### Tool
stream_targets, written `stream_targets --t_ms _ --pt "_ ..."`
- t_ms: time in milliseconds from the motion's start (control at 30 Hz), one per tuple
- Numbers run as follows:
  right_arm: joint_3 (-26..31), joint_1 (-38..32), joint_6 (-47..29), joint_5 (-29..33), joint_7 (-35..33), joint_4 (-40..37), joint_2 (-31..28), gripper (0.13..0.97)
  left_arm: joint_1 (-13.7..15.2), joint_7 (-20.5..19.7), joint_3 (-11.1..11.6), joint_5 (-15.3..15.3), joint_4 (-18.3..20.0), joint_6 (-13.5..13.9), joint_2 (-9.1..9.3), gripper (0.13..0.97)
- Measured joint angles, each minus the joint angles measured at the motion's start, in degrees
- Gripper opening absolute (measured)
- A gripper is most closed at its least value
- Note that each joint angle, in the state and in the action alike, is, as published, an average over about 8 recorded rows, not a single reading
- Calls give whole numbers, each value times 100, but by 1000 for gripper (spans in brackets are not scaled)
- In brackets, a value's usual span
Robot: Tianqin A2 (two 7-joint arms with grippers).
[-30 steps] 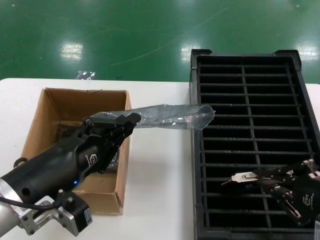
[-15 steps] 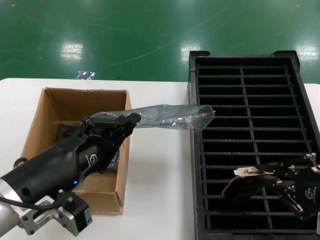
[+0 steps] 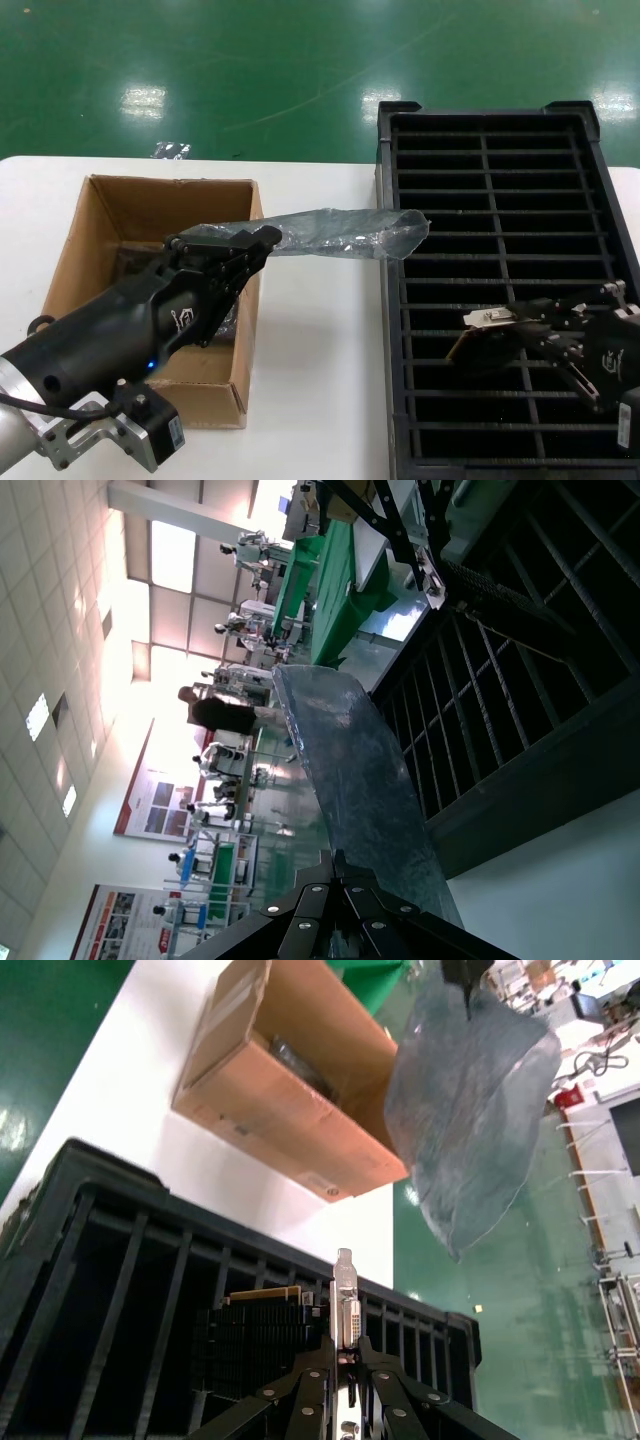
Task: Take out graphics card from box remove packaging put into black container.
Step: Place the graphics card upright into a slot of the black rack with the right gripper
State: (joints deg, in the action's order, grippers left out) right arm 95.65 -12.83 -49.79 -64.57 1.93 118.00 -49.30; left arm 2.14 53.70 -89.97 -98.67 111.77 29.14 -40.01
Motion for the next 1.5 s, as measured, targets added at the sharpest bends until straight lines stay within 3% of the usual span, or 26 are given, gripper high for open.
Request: stream_targets --t_ms 500,1167,1500 --pt "140 -205 -549 778 701 1 240 170 0 0 0 0 0 0 0 138" --pt "153 -635 -927 8 1031 0 83 170 0 0 0 0 0 0 0 138" --pt "177 -703 -864 41 1013 0 63 170 0 0 0 0 0 0 0 138"
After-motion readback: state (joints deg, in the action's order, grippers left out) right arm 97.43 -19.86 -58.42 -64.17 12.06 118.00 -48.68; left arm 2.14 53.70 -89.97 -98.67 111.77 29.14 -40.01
